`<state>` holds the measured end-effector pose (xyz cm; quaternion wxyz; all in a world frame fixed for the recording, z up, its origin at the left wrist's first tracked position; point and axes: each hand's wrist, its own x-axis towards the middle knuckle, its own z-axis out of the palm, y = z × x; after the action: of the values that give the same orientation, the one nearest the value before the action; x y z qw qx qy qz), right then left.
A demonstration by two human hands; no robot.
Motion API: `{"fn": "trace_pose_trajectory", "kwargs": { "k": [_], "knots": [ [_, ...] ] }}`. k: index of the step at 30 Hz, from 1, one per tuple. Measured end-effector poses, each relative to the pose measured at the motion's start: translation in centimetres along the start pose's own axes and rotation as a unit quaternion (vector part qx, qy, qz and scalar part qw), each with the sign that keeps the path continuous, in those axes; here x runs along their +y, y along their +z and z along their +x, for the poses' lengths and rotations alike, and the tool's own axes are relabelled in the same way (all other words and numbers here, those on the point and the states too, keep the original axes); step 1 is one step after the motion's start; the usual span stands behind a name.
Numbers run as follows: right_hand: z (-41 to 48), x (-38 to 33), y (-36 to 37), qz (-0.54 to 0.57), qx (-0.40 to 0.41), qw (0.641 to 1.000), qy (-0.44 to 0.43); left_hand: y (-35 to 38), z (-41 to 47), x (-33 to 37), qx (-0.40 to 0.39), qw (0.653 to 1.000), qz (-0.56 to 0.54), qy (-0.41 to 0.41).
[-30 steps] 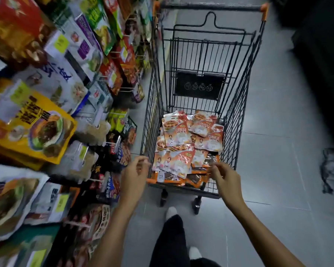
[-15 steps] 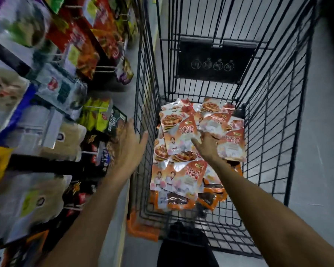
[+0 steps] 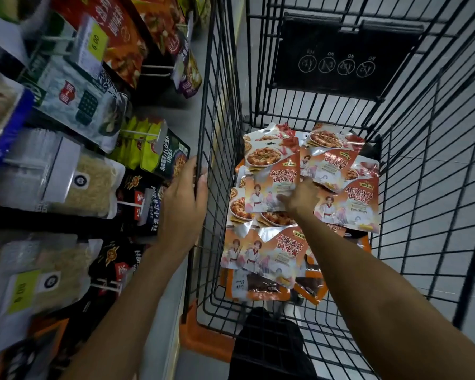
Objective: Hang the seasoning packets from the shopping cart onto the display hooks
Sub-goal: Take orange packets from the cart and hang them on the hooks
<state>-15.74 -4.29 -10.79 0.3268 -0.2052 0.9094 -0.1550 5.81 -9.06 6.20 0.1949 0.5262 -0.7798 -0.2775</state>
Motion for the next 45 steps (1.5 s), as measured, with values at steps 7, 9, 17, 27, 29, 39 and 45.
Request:
{"fn": "trace_pose_trajectory", "kwargs": {
  "k": [7,9,17,27,29,39,45],
  "knots": [
    [-2.2,0.1,-2.2,0.270,-0.121,0.954,0.038,-0.5,0.1,0.1,-0.004,1.000,-0.006,0.017],
    [-3.3,0.2,-3.9,0.287,-0.118,0.950,0.028,-0.7,0.2,0.0,-0.009,1.000,0.000,0.008],
    [-11.2,2.6,-14.8,0.414,-0.117,0.899,-0.083,-2.3,-0.5,4.2,0.051,0.991,0.112,0.047],
    [-14.0,2.0,-16.2,0.460,-0.249,0.848,-0.077,4.0,0.8,9.2,-0.235,0.861,-0.370,-0.257],
    [-12.6,2.2,-15.6,0.446,-0.261,0.852,-0.079,5.2,1.0,8.1,-0.268,0.829,-0.402,-0.282],
    [5.1,3.7,-10.6,0.206,0.048,0.977,0.025,12.6,5.1,2.5,-0.076,0.884,-0.268,-0.376],
    [9.9,3.7,-6.9,0.017,0.046,0.996,0.069,15.0,6.0,0.2,-0.060,0.882,-0.272,-0.381]
  ]
}}
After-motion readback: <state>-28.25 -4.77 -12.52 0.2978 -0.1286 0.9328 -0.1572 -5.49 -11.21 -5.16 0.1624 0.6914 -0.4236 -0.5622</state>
